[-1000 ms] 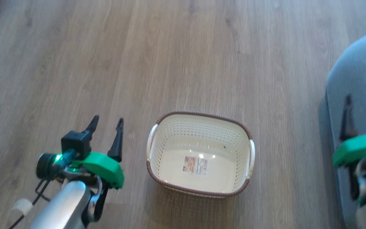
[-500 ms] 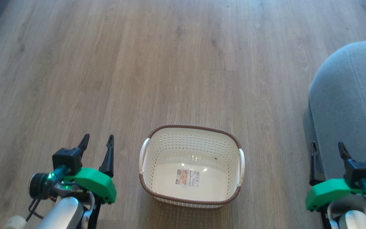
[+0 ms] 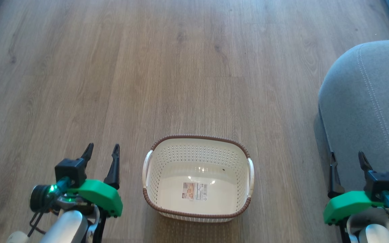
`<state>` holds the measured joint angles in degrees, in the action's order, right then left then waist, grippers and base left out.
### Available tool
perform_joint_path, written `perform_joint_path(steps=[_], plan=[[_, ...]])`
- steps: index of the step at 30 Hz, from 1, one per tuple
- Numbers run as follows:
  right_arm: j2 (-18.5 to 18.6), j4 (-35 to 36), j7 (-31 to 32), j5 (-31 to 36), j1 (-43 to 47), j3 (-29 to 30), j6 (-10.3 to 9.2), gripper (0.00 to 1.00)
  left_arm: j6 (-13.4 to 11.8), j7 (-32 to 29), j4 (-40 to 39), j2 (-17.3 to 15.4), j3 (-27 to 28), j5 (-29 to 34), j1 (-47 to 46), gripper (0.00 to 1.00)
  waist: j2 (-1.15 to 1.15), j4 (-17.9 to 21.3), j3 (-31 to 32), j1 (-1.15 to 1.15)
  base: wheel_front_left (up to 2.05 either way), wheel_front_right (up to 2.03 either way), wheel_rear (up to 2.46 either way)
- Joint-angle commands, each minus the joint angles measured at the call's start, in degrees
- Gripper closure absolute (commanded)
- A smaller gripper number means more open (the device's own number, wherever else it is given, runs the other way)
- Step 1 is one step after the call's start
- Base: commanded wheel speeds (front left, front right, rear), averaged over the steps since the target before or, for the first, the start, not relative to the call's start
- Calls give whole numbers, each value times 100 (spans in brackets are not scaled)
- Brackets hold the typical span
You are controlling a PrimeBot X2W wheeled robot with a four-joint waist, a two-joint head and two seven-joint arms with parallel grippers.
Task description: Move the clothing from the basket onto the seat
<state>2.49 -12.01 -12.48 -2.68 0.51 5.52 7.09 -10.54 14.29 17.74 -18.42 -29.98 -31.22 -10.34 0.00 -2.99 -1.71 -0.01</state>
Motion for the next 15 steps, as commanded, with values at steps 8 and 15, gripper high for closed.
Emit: perform_joint_path(steps=[8, 15], plan=[[-25, -332, -19, -49, 37, -19, 0, 100, 98, -12, 228, 115, -13, 38, 161, 100, 0, 0, -5, 1, 0, 0, 0], [-26, -442, 98, -472, 5, 6, 2, 100, 179, -104, 268, 203, 117, -266, 259, 100, 0, 15, 3, 1, 0, 0, 0]])
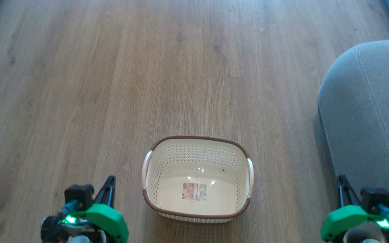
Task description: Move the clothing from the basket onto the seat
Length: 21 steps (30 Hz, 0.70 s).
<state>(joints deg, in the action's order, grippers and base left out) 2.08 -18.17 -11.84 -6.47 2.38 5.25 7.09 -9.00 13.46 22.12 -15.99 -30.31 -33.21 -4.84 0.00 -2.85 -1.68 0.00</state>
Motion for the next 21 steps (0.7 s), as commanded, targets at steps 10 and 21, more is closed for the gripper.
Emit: perform_joint_path(steps=[10, 21], plan=[[20, 213, 170, -812, -222, 24, 5, 100, 162, -178, -214, 64, 435, -569, -281, 100, 0, 24, 13, 0, 0, 0, 0], [27, 240, 349, -1668, -288, 32, 9, 100, 327, -367, -279, 191, 779, -1168, -266, 100, 0, 53, 28, 0, 0, 0, 0]])
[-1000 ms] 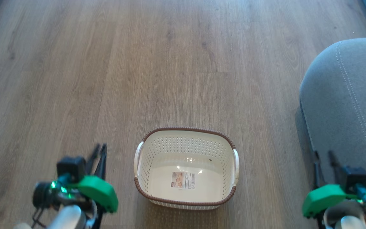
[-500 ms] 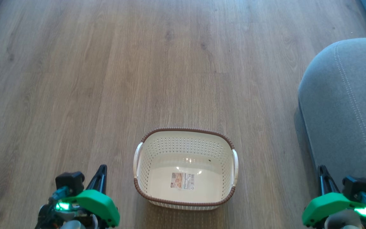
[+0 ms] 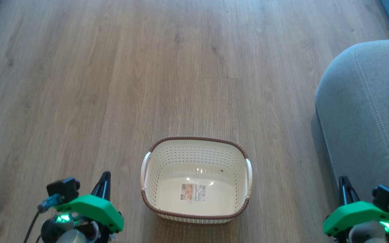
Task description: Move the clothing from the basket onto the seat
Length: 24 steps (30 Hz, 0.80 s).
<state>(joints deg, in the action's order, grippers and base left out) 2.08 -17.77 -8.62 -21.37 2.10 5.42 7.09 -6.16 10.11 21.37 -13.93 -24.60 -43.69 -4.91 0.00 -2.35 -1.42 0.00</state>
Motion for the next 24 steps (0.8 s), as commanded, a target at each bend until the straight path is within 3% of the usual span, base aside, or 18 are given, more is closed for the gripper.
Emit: perform_joint_path(steps=[1, 24], plan=[[27, 202, 43, -249, -266, 15, 9, 100, 56, -48, -210, -4, 238, -170, -256, 100, 0, 5, 3, 0, 0, 0, 0], [39, 242, 379, -1815, -394, 37, 16, 100, 356, -403, -333, 236, 878, -1258, -224, 100, 0, 58, 31, 0, 0, 0, 0]])
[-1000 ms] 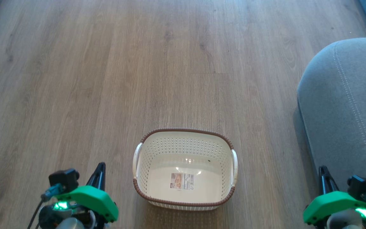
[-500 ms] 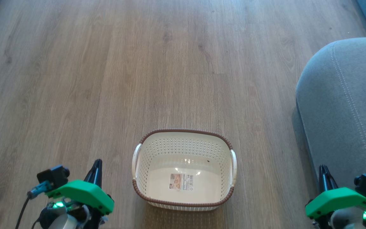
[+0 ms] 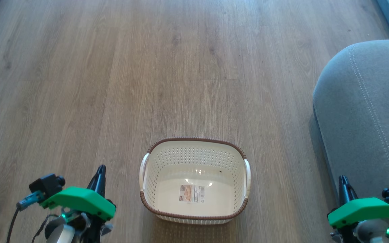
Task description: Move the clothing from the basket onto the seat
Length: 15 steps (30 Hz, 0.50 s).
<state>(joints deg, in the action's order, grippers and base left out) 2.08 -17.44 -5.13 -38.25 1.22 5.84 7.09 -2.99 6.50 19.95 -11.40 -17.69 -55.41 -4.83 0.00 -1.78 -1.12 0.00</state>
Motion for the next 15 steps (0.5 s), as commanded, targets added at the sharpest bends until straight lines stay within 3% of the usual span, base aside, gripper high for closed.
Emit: perform_joint_path(steps=[1, 15], plan=[[40, 211, 45, -198, -313, -4, 17, 100, 53, -58, -196, -5, 217, -135, -231, 100, 0, 4, 2, 0, 0, 0, 0], [47, 236, 259, -1194, -395, 10, 21, 100, 244, -287, -271, 151, 629, -823, -212, 100, 0, 37, 20, 0, 0, 0, 0]])
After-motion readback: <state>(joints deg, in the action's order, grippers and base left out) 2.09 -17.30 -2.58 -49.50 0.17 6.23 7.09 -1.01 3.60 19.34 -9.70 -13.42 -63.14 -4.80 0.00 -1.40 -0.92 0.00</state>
